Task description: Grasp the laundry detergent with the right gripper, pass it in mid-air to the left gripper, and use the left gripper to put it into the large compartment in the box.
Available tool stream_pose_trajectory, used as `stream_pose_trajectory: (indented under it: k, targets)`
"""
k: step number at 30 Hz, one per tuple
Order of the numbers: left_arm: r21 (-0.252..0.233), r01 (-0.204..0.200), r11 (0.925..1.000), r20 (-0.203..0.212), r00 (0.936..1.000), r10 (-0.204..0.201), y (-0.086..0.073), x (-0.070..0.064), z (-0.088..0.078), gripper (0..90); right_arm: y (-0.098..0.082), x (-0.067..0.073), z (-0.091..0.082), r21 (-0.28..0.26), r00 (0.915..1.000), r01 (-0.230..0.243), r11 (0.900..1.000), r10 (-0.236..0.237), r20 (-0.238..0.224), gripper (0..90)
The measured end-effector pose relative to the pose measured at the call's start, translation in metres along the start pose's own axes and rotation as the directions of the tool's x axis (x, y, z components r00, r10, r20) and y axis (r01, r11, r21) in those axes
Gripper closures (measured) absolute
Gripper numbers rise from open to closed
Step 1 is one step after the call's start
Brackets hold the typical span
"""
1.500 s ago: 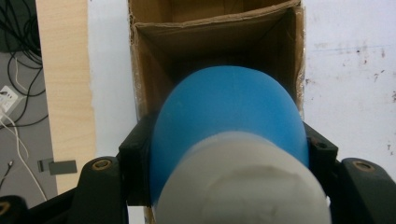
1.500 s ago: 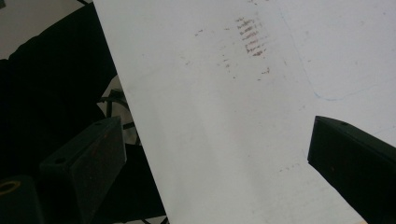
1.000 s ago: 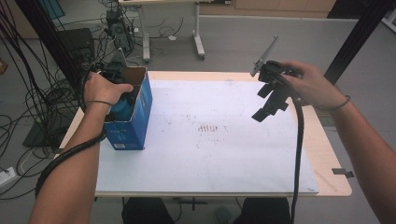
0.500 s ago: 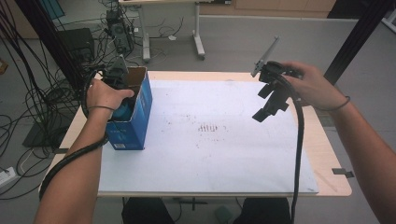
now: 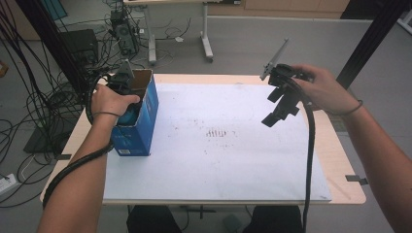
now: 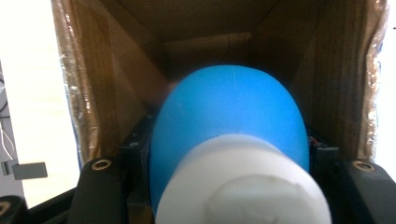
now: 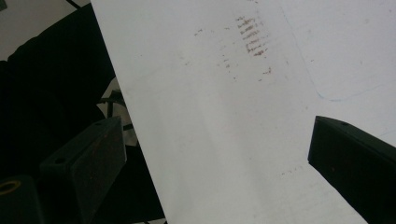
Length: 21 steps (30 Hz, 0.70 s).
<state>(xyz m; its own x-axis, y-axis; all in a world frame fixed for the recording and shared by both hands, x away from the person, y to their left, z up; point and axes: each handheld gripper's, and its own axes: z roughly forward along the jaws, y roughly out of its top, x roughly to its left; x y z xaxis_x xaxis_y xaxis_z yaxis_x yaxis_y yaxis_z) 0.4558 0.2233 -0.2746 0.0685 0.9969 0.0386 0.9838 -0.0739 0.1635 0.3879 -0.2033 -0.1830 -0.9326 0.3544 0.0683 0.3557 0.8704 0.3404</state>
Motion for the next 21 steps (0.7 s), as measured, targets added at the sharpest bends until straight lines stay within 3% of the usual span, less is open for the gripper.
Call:
stream_pose_trajectory:
  k: [21]
  targets:
    - [0.001, 0.009, 1.0000, 0.012, 0.9999, -0.009, -0.0007, 0.0030, -0.0001, 37.5, 0.0004, 0.0002, 0.0025, 0.001, 1.0000, 0.000, 1.000, 0.000, -0.006, 4.0]
